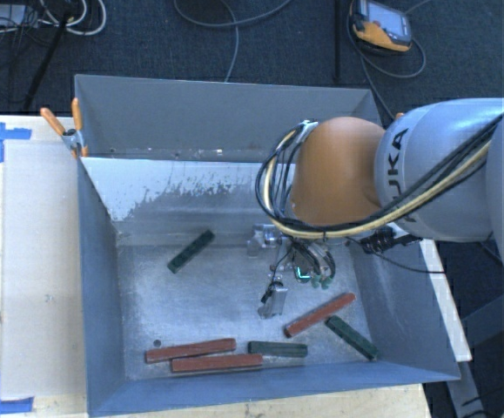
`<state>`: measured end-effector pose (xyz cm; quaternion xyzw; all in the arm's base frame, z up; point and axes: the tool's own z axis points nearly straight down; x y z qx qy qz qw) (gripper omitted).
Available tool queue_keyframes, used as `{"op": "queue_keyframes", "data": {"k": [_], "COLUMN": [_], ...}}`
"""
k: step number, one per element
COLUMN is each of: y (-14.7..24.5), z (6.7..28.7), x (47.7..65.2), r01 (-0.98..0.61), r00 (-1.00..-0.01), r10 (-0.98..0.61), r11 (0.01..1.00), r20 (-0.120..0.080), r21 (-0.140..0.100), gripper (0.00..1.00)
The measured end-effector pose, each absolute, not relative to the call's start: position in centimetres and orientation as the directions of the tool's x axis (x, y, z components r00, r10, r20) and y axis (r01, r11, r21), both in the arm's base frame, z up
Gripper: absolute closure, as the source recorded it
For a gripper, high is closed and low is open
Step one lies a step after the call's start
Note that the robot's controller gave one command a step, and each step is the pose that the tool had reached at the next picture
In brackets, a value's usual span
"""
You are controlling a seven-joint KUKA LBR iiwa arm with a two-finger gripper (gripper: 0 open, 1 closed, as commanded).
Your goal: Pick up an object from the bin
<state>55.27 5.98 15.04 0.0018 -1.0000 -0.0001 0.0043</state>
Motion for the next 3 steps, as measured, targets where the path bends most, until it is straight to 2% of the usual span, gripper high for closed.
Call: {"op": "queue_keyframes", "data": {"k": [1, 2, 3], "y": [8.0, 0.7, -8.8], "z": [8.6, 6.9, 7.1], "x": [51.2, 50.0, 55.2], "r01": [0.104, -0.027, -0.228], "r00": [-0.995, -1.0, -0.974], "r10": [0.104, -0.027, -0.228], "r11": [0.995, 1.0, 0.974], "r20": [0.011, 0.004, -0.004], "r21": [-0.001, -0.002, -0.003], "gripper": [0.0, 0.0, 0.0]}}
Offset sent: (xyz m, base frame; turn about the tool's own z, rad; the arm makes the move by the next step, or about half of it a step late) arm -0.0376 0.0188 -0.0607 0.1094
